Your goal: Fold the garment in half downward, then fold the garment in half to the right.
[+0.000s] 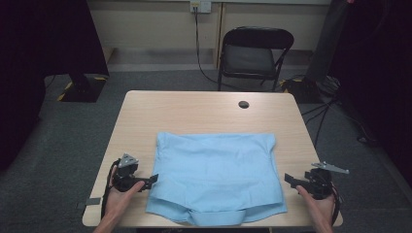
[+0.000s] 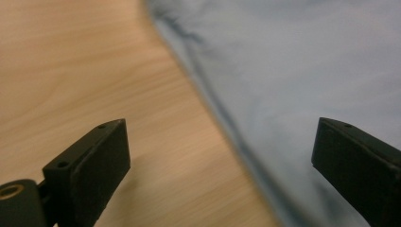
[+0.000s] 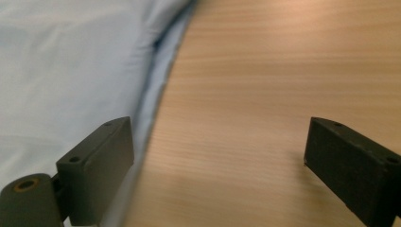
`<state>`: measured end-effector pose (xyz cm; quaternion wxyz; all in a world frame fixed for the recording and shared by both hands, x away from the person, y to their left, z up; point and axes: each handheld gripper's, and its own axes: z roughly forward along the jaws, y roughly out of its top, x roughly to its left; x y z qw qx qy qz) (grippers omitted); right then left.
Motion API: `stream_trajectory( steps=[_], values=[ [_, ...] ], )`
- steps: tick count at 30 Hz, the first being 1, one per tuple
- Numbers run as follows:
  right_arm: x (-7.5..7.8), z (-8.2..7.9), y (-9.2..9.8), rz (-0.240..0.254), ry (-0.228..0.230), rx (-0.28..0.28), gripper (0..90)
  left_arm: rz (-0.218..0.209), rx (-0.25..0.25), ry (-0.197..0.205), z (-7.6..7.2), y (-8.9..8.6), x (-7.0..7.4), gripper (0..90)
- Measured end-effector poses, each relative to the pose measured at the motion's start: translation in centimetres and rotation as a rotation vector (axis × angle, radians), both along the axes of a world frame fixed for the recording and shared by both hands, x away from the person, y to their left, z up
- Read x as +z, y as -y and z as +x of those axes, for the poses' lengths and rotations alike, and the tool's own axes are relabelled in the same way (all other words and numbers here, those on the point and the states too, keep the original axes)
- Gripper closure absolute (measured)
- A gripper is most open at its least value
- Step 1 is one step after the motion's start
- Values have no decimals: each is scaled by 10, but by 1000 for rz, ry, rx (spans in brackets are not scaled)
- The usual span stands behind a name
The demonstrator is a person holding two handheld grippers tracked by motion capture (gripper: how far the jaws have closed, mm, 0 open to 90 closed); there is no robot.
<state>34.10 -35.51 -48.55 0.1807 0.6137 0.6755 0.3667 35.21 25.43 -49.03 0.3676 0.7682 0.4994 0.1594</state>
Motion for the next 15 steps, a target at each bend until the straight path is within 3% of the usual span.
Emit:
stream_trajectory(
  steps=[2, 4, 10, 15],
  values=[
    [-6, 1, 7, -3, -32, -19, 93, 29, 41, -11, 0, -4, -3, 61],
    [-7, 0, 8, -20, -23, -35, 101, 45, 60, -19, 1, -7, -6, 66],
    [-9, 0, 5, -56, -3, -44, 101, 93, 83, 12, -2, -5, -9, 74],
    [-7, 0, 8, -2, -15, -38, 119, 65, 81, 5, 0, -6, -8, 61]
  ],
)
